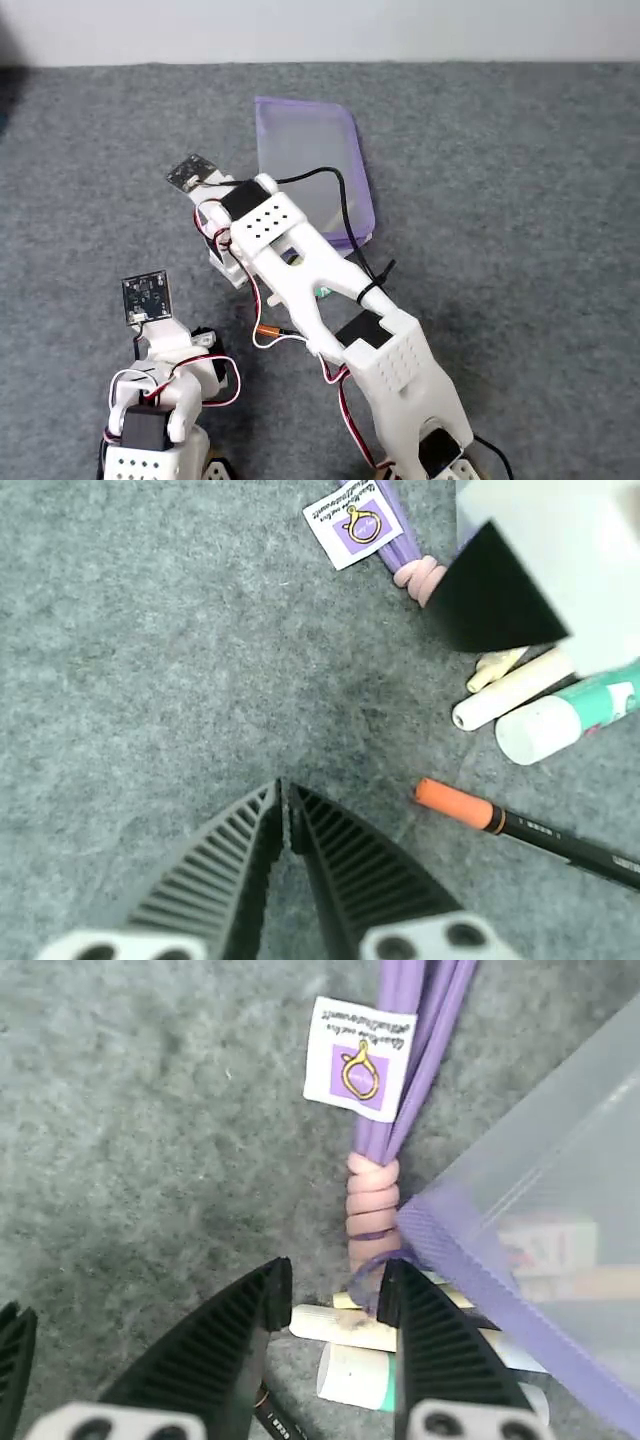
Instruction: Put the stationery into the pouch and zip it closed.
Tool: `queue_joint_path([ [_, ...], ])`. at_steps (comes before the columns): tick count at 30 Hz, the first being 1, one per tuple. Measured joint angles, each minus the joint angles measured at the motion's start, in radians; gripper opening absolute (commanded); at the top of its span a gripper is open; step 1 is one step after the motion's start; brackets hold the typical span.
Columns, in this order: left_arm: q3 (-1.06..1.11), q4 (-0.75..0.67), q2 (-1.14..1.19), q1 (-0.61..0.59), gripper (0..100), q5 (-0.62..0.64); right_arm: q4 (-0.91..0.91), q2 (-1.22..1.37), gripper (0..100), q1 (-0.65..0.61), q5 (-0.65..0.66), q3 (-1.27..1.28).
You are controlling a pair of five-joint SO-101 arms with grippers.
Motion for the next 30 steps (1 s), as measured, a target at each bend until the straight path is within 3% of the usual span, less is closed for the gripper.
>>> queue_joint_path([
  [8, 0.0, 0.0, 0.0, 0.0, 1, 0.0, 0.068, -0.064, 15.0, 0.0, 0.0, -0.08],
  [16, 0.0, 0.0, 0.0, 0.0, 1, 0.0, -0.029, 0.021, 15.1, 0.0, 0.006, -0.084],
  [30, 0.0, 0.0, 0.0, 0.0, 1, 0.0, -0.133, 0.15, 15.1, 0.006, 0.129, -0.091],
])
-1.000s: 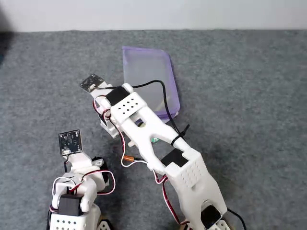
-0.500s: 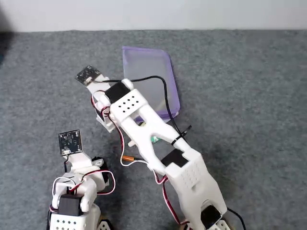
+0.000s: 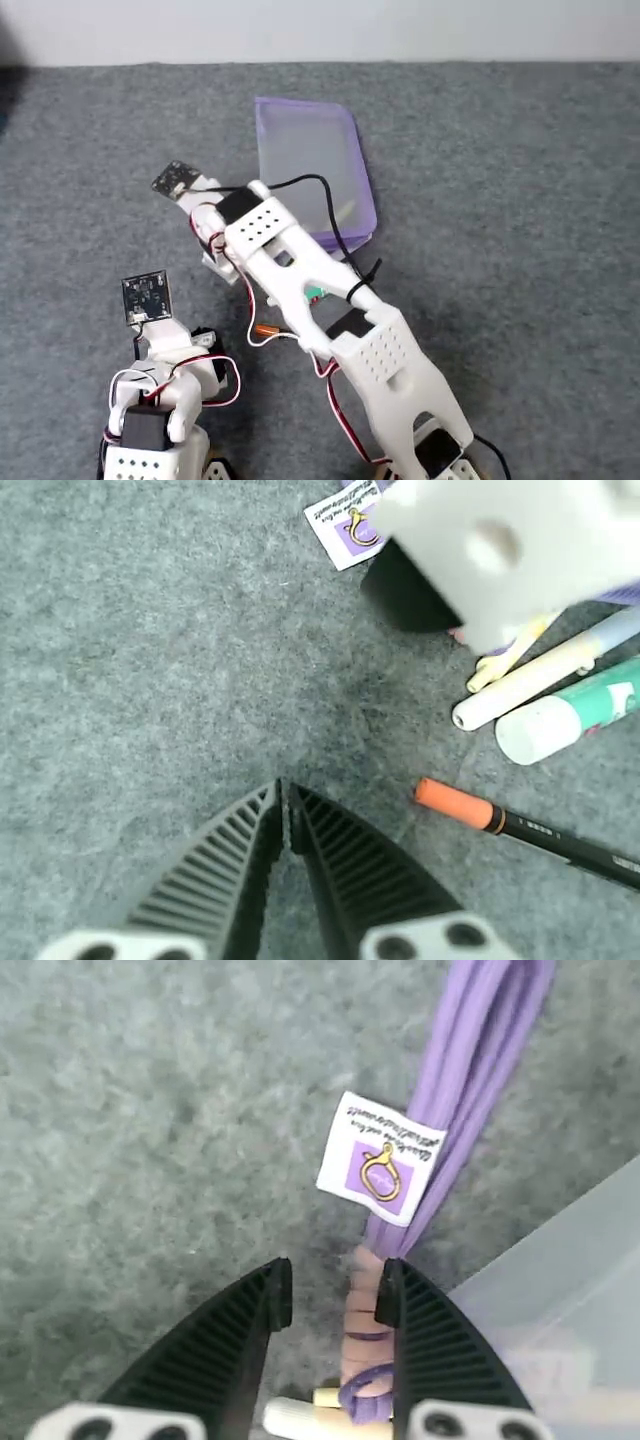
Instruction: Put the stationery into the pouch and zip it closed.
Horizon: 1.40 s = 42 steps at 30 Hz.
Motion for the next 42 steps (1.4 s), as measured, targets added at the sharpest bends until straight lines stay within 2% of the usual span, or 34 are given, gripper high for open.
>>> queue_joint_path([
  [8, 0.0, 0.0, 0.0, 0.0, 1, 0.0, 0.057, 0.003, 15.1, 0.066, 0.003, -0.003],
  [17, 0.0, 0.0, 0.0, 0.0, 1, 0.0, 0.072, 0.035, 14.6, 0.072, 0.003, -0.003],
  [22, 0.0, 0.0, 0.0, 0.0, 1, 0.0, 0.072, 0.055, 3.3, 0.075, 0.003, -0.005],
  [26, 0.0, 0.0, 0.0, 0.0, 1, 0.0, 0.072, 0.055, 2.9, 0.08, 0.003, -0.009],
  [35, 0.0, 0.0, 0.0, 0.0, 1, 0.0, 0.083, -0.077, 0.7, 0.077, 0.003, -0.008],
  [42, 0.0, 0.0, 0.0, 0.0, 1, 0.0, 0.173, -0.166, 0.8, 0.077, 0.003, -0.008],
])
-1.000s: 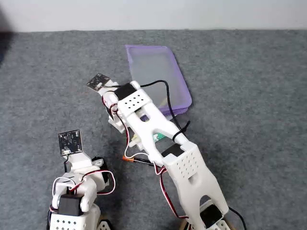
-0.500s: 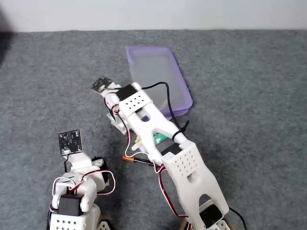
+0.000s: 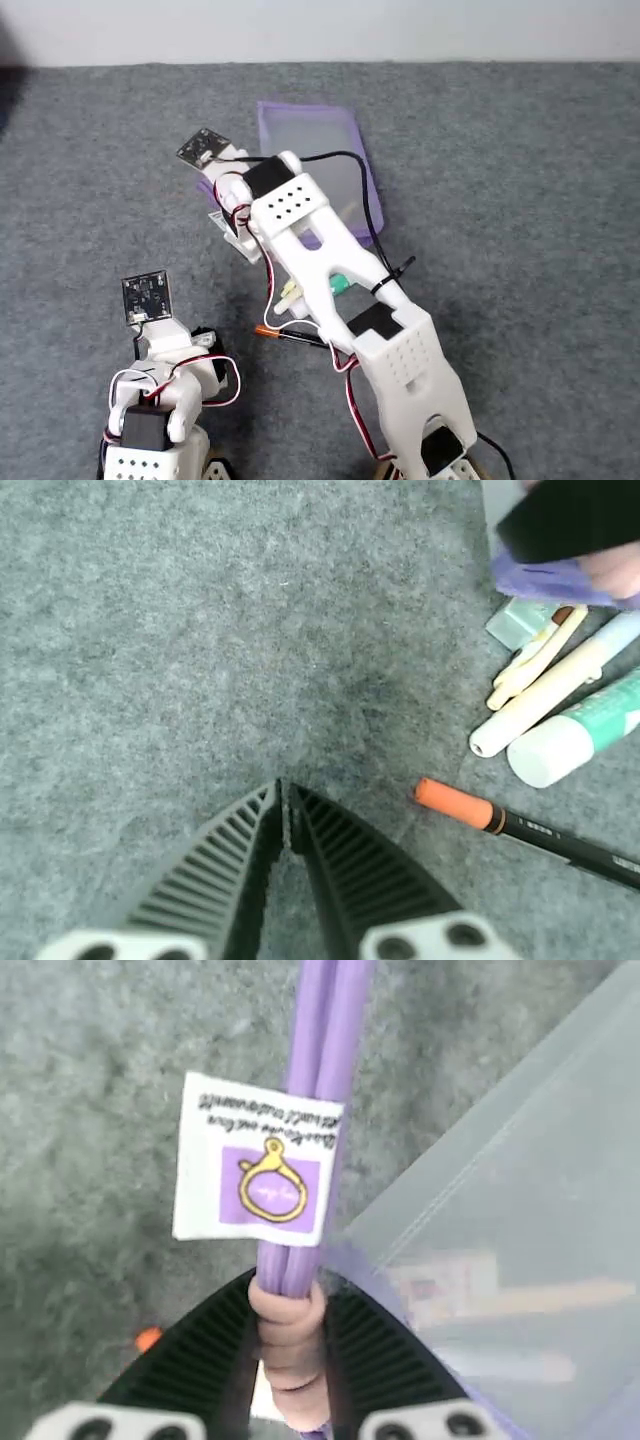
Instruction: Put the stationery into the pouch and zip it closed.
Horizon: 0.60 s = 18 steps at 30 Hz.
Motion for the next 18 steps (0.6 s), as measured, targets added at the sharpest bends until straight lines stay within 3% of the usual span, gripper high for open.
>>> queue_joint_path([
  [9, 0.0, 0.0, 0.0, 0.0, 1, 0.0, 0.114, -0.075, 0.8, 0.015, -0.233, 0.0],
  [18, 0.0, 0.0, 0.0, 0.0, 1, 0.0, 0.215, -0.115, 0.8, 0.141, -0.509, 0.0],
])
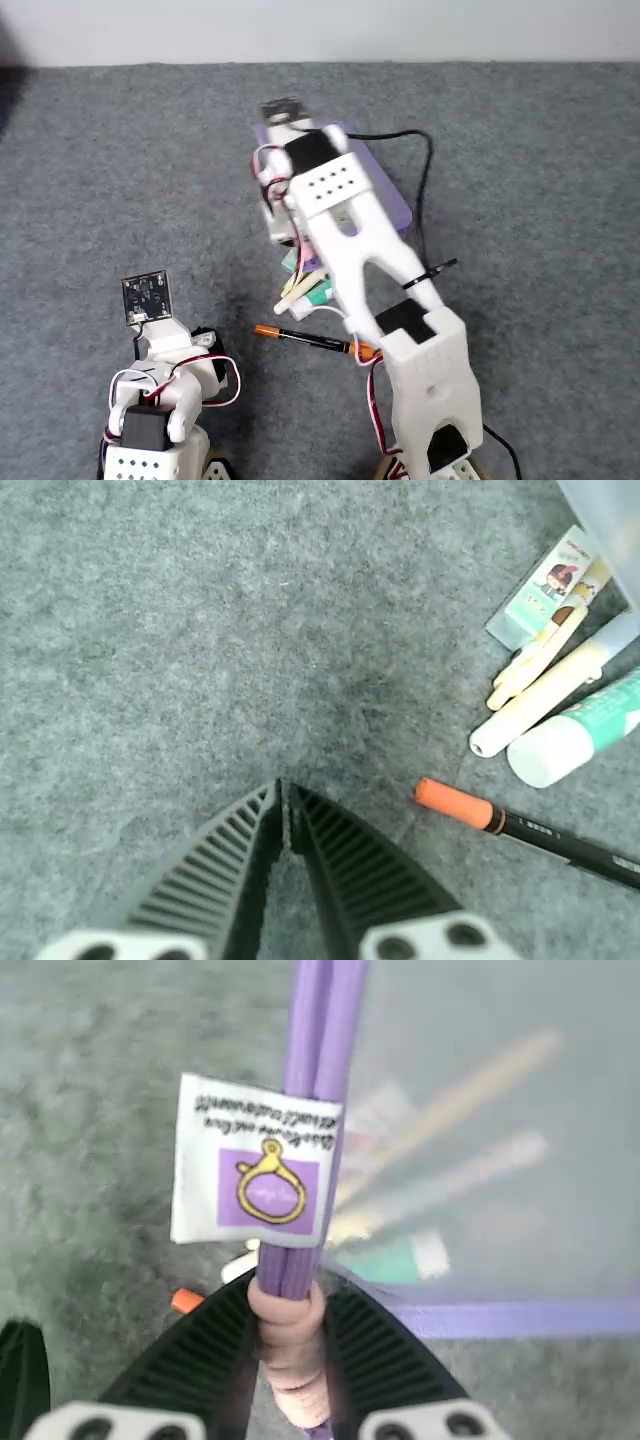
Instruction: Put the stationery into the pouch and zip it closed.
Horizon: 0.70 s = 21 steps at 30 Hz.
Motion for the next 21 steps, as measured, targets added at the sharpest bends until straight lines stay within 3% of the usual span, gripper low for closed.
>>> queue_joint_path([
  [7, 0.0, 0.0, 0.0, 0.0, 1, 0.0, 0.002, -0.003, 0.8, 0.107, -0.152, 0.0],
  [21, 0.0, 0.0, 0.0, 0.0, 1, 0.0, 0.003, -0.239, 0.8, 0.106, -0.172, 0.264],
])
